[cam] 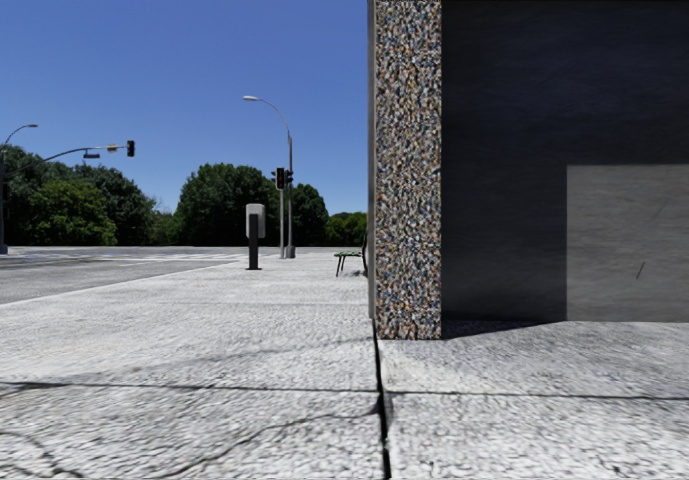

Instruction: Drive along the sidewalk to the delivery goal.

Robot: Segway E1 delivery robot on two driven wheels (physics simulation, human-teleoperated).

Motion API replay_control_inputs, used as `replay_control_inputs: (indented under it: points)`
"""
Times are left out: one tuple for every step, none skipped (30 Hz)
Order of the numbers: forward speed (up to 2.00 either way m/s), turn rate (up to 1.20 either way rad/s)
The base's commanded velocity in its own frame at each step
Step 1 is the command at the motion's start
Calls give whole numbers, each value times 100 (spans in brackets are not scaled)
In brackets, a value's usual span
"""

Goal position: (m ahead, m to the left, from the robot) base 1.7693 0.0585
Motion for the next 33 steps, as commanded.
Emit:
replay_control_inputs:
  points:
    - [0, 0]
    - [0, 0]
    - [0, 0]
    - [0, 0]
    - [0, 0]
    - [0, 0]
    - [0, 0]
    - [0, 0]
    - [0, 0]
    - [0, 0]
    - [0, 0]
    - [0, 0]
    - [0, 0]
    - [0, 0]
    - [0, 0]
    - [0, 0]
    - [0, 0]
    - [0, 0]
    - [0, 0]
    - [0, 0]
    - [0, 0]
    - [0, 0]
    - [0, 0]
    - [0, 0]
    - [0, 8]
    - [0, 8]
    - [0, 19]
    - [0, 22]
    - [26, 23]
    - [26, 23]
    - [71, 23]
    - [95, 23]
    - [115, 23]
